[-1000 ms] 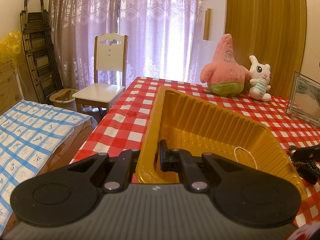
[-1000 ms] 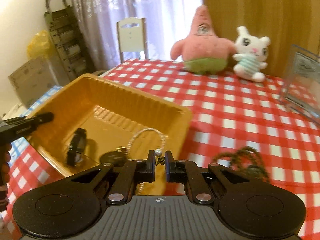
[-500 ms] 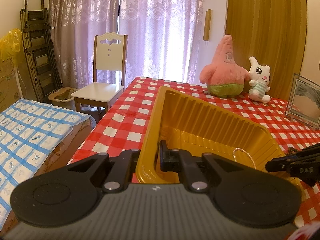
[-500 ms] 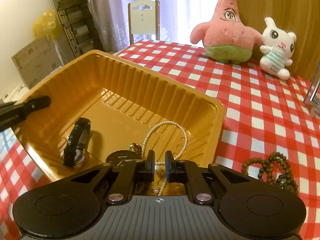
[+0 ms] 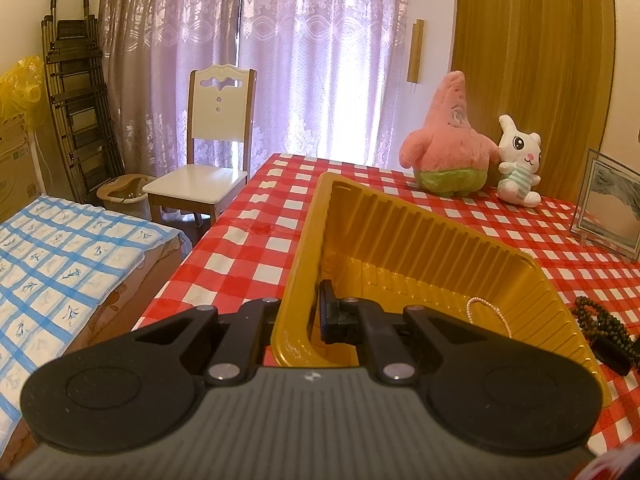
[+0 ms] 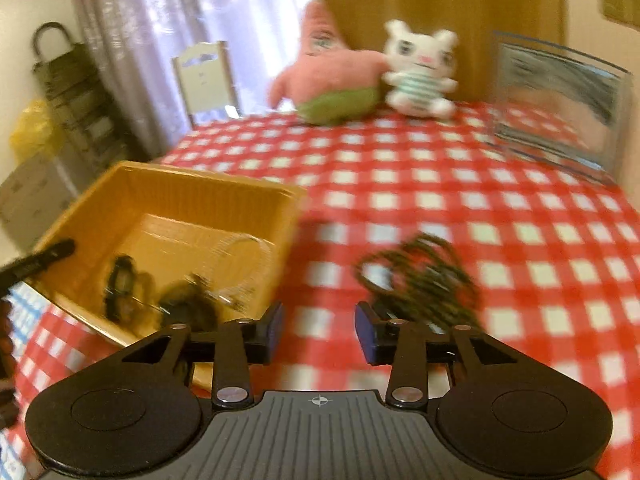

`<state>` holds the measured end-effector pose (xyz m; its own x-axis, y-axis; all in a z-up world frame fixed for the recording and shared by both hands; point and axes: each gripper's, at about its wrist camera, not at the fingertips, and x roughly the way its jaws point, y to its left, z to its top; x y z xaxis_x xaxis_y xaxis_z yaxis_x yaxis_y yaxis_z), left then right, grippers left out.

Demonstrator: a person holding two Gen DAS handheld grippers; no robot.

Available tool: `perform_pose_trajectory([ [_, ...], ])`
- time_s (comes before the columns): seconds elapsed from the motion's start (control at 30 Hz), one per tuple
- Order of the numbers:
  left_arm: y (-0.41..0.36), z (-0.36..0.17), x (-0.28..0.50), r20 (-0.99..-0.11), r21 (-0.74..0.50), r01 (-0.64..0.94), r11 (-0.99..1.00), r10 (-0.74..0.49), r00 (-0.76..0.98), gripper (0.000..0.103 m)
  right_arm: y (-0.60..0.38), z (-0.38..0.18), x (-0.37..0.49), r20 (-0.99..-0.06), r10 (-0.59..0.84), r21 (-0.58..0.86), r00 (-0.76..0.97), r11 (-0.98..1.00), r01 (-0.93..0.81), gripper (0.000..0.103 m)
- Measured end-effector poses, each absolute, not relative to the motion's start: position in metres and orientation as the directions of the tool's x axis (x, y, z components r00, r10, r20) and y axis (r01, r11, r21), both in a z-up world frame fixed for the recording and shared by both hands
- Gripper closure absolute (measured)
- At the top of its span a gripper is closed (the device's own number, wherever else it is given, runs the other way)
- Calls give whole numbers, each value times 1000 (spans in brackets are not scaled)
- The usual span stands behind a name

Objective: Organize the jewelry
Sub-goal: 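Move the right gripper to the black cylindrical pendant by the beads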

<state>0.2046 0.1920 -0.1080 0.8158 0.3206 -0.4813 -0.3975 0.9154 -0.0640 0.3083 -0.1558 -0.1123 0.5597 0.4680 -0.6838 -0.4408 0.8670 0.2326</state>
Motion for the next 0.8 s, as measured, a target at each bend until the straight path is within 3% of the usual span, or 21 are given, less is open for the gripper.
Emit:
perform_pose_trajectory([
  [0.2, 192, -108, 205, -481, -63, -398, 915, 321, 816, 96, -180, -126, 309, -723, 394, 179, 567, 900, -397, 62],
  [0.8, 189, -105, 207, -481, -56, -398, 916, 324, 814, 96, -127, -162, 345, -745, 358, -120, 563, 759, -640, 66],
])
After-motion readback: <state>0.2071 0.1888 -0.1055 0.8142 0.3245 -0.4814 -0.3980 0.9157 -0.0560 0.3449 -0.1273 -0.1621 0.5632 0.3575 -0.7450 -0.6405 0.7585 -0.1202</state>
